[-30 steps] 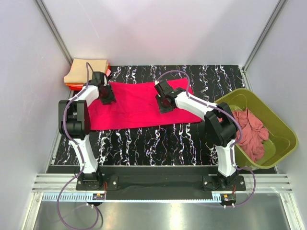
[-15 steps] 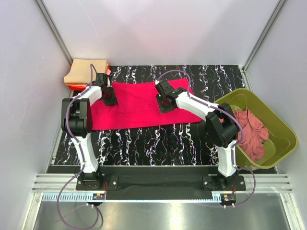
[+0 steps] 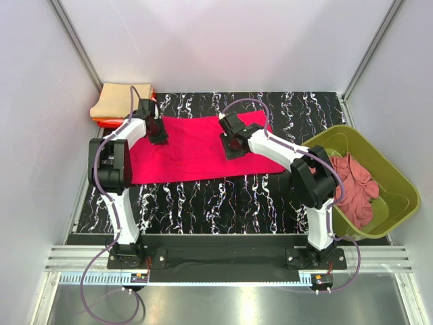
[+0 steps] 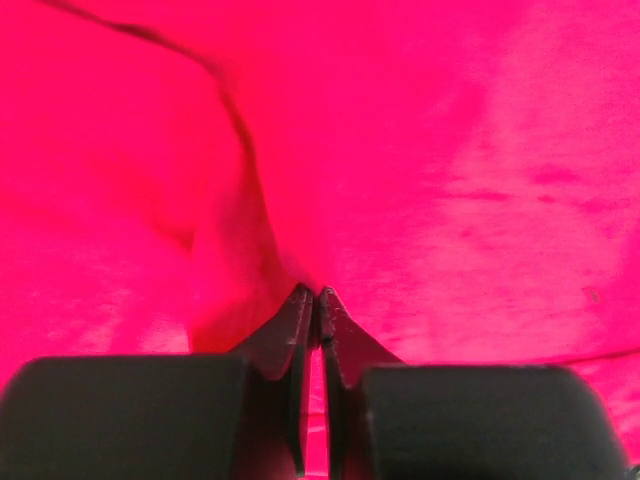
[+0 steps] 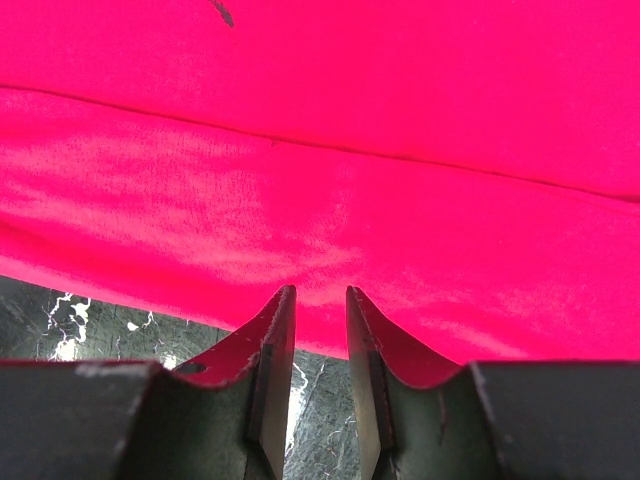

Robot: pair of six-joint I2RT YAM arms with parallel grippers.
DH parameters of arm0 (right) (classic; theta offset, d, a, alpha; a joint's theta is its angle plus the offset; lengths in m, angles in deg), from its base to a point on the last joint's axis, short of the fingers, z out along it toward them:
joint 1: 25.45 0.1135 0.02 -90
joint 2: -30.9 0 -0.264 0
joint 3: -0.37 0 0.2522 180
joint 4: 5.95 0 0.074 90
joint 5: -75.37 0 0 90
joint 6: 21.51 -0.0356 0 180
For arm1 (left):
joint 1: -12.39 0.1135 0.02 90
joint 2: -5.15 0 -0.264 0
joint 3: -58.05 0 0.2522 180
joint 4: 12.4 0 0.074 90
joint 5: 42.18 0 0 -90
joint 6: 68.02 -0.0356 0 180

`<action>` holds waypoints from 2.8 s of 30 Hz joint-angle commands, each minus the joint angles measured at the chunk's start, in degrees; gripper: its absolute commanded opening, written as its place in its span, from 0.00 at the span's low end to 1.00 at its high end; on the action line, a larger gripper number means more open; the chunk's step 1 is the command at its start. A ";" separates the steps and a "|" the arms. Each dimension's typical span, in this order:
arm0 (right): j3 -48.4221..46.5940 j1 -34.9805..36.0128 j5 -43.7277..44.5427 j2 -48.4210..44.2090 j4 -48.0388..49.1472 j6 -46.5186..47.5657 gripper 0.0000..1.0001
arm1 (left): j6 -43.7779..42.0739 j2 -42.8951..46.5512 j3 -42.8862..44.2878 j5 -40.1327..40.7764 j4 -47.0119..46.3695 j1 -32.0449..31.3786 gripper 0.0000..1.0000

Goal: Fold and stack the t-shirts
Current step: Fold the tshirt

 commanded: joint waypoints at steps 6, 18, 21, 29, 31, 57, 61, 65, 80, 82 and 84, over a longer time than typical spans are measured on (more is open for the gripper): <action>-0.78 -0.07 0.44 -2.52 0.58 0.61 0.34 | -1.87 -0.08 6.18 -11.56 -1.53 -2.64 0.25; -0.78 -0.08 -0.17 -2.61 0.67 0.61 0.34 | -1.10 10.55 -0.50 4.64 3.47 -0.98 0.40; -0.69 -0.07 -0.26 -2.87 0.67 0.52 0.34 | 0.76 11.08 -2.87 7.65 3.39 -0.62 0.40; -0.51 -0.07 -0.26 -3.05 0.67 0.70 0.34 | 1.54 7.05 -0.68 13.19 6.99 -2.03 0.43; -0.60 -0.07 -0.18 -3.14 0.67 0.70 0.34 | 2.43 6.52 -0.50 13.64 7.08 -2.03 0.48; -0.87 -0.07 -0.35 -2.26 0.67 1.05 0.34 | -3.64 -3.07 8.99 10.21 5.85 -5.98 0.09; -0.95 -0.07 -0.44 -1.99 0.75 0.96 0.34 | -2.94 -3.16 9.08 11.52 6.29 -6.07 0.11; -1.04 -0.07 -0.18 -1.91 0.76 0.96 0.34 | -1.88 -1.66 7.93 14.77 6.73 -6.24 0.36; -0.95 -0.07 -0.17 -2.17 0.67 1.14 0.34 | -2.49 -5.61 11.53 14.52 9.72 -6.77 0.41; -0.95 0.01 -0.09 -2.17 0.75 1.14 0.34 | -2.58 -6.14 12.24 14.17 9.81 -6.86 0.33; -0.95 -0.07 -0.09 -2.17 0.75 1.14 0.35 | -2.84 -6.23 12.85 14.07 9.89 -6.95 0.30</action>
